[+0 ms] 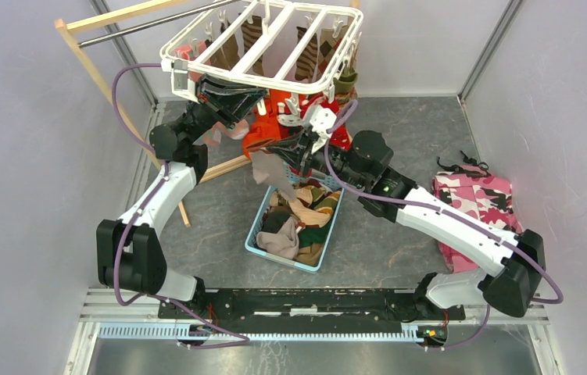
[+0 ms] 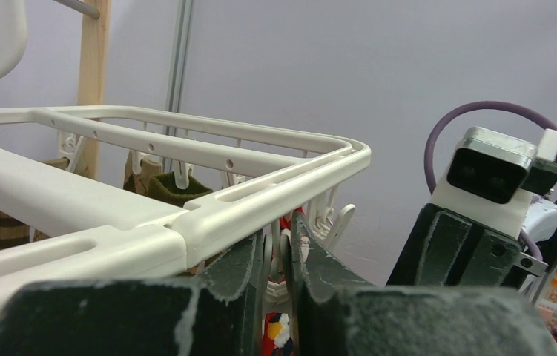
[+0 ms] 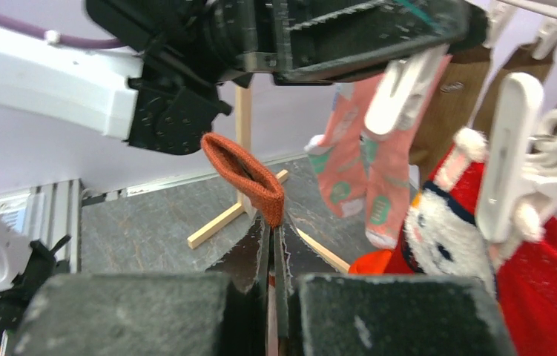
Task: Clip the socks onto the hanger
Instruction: Clamp the sock onto the hanger.
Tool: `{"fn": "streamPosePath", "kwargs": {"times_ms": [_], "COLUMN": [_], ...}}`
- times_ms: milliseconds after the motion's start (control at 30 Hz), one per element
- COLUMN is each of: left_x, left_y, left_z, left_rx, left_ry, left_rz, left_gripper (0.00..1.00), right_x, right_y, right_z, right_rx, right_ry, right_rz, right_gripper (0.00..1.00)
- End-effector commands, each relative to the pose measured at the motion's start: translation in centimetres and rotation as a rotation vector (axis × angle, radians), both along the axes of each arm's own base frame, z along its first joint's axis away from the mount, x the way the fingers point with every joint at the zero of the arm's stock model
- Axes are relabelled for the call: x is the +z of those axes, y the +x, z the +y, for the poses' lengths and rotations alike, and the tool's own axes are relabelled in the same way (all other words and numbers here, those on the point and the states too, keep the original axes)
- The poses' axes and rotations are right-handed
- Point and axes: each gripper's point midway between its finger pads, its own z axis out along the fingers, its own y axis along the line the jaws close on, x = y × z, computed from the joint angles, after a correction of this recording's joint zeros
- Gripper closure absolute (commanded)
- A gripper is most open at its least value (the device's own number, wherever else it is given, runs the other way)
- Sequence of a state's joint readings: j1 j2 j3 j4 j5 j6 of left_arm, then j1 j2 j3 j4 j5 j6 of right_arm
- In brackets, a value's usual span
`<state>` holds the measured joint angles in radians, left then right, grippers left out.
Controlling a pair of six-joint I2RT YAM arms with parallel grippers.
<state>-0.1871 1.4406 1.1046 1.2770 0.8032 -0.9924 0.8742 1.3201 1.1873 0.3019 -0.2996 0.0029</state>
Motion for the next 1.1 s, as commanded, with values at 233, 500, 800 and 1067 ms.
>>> {"fn": "streamPosePath", "kwargs": {"times_ms": [233,500,800,1067], "left_x": [2.0,2.0,1.9,1.9], "left_y": [-2.0,-2.1,-2.0,-2.0], "left_z": [0.2,0.2,0.2,0.2], "left_rx": [-0.037,-0.042,-0.046,-0.047], "left_ry": [-0.029,-0.031,-0.031,-0.032], "left_rz": [-0.068,-0.071,-0.07,-0.071], "left_gripper": [0.97,0.97,0.97,0.97], "right_x": [2.7,3.0,3.9,4.7], "right_y": [5.0,5.2,5.1,4.9], "right_z": [-0.2,-0.2,-0.3,-0.5], "right_rx": [-0.23,-0.235,-0.229,-0.224], "right_ry": [0.17,0.24,0.271,0.296], "right_rz": [0.107,0.145,0.141,0.136], "right_gripper": [1.0,1.0,1.0,1.0]}}
